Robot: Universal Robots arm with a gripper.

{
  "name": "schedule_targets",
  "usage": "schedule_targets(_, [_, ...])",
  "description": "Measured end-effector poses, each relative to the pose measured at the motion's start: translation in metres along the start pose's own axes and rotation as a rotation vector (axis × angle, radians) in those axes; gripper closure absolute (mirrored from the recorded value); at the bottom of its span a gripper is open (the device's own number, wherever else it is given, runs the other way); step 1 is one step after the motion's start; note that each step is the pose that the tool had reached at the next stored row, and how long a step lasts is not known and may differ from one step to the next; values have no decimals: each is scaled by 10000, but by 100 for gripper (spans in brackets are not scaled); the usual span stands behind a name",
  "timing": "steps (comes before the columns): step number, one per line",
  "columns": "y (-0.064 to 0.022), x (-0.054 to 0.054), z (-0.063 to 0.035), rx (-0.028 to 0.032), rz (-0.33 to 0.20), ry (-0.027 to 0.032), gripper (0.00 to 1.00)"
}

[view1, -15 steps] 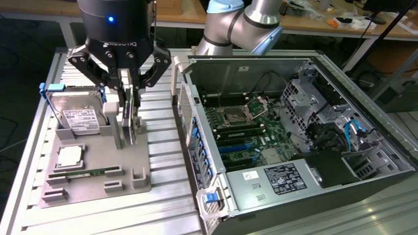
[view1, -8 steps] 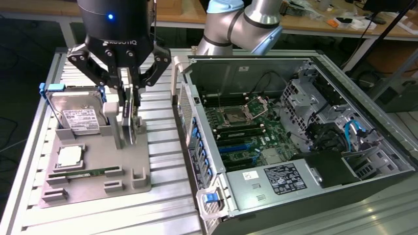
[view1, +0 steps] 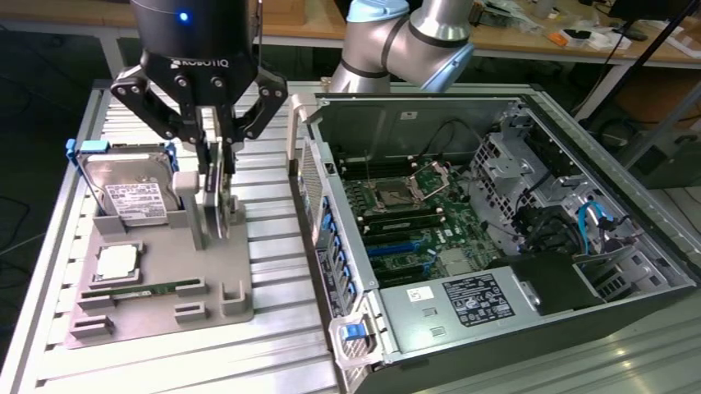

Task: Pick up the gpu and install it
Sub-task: 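Pick up the gpu and move the gpu toward the slot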

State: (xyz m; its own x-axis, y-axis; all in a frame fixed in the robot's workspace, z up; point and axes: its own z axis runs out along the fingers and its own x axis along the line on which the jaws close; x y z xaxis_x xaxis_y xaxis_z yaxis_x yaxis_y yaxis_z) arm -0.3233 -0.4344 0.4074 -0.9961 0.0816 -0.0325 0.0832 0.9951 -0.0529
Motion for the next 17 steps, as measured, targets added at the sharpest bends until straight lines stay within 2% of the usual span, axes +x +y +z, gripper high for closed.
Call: schedule_targets(17, [-11,-6,-197,31,-1,-4,73])
